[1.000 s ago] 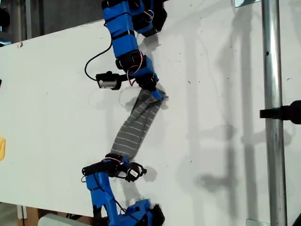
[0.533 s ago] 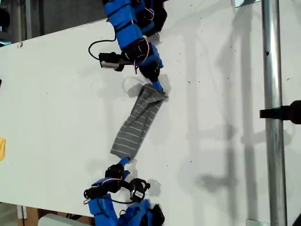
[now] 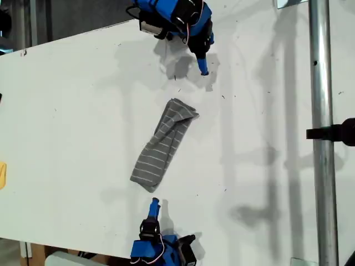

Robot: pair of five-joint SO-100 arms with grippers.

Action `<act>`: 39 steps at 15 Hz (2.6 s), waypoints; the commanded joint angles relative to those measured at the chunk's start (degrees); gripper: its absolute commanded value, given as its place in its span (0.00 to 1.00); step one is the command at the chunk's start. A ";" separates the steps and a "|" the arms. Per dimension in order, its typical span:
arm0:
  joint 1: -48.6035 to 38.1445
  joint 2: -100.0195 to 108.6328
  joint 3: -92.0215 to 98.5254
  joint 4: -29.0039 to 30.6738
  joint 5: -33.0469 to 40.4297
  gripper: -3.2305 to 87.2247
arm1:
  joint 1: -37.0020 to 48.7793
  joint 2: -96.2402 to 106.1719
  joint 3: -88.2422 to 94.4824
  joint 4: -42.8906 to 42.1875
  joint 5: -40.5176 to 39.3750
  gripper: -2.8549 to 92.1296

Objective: Grasp corners of a towel and fold twice.

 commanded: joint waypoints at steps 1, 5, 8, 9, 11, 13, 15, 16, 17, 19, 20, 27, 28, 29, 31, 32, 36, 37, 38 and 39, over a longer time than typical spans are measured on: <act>1.41 2.72 5.19 -2.81 0.44 0.17 | 0.00 1.58 6.50 -8.79 2.11 0.52; 0.62 2.72 10.37 -4.31 1.58 0.17 | 20.83 3.60 11.87 -17.05 -16.61 0.55; 1.23 2.72 10.81 -4.39 1.85 0.17 | 36.39 3.52 13.62 -26.63 -33.31 0.54; 1.14 2.72 10.90 -4.39 1.85 0.17 | 39.99 3.08 14.50 -30.15 -37.35 0.54; 0.97 2.72 10.99 -4.39 1.85 0.17 | 45.18 -0.09 16.00 -39.81 -42.71 0.53; 0.79 2.72 10.99 -4.39 2.11 0.15 | 47.11 -8.26 16.52 -52.91 -43.86 0.52; 0.79 2.72 10.99 -4.39 2.20 0.15 | 47.37 -21.01 15.56 -69.35 -43.86 0.50; 0.79 2.72 10.99 -4.39 2.20 0.15 | 46.93 -26.89 14.50 -77.52 -43.51 0.49; 0.79 2.72 10.99 -4.39 2.29 0.15 | 46.85 -29.36 12.30 -79.01 -43.51 0.49; 0.79 2.72 10.99 -4.31 2.46 0.14 | 48.60 -31.46 12.74 -84.99 -44.21 0.46; 0.62 2.72 10.99 -4.31 2.55 0.14 | 50.19 -32.26 13.36 -88.42 -45.79 0.43; 0.44 2.72 10.99 -4.31 2.99 0.13 | 56.51 -33.66 15.12 -94.57 -49.13 0.08; 0.35 2.72 10.99 -4.31 3.08 0.13 | 57.48 -34.10 15.21 -96.15 -50.27 0.07; 0.26 2.72 10.99 -4.31 3.16 0.13 | 58.18 -33.22 15.29 -95.19 -51.68 0.06; 0.26 2.72 10.99 -4.31 3.34 0.12 | 59.94 -24.43 18.63 -85.61 -53.70 0.05; 0.26 2.72 10.99 -4.31 3.43 0.12 | 60.82 -15.38 20.04 -74.09 -55.46 0.05; 0.18 2.72 10.99 -4.31 3.43 0.12 | 63.28 36.21 21.53 -21.53 -59.33 0.05; 0.18 2.72 10.99 -4.31 3.43 0.12 | 63.28 49.48 21.01 -10.63 -59.24 0.05; 0.09 2.72 10.99 -4.31 3.43 0.12 | 62.93 57.22 20.74 -5.89 -59.15 0.05; -0.09 2.72 10.99 -4.39 3.60 0.12 | 62.31 55.81 21.80 -9.84 -59.50 0.05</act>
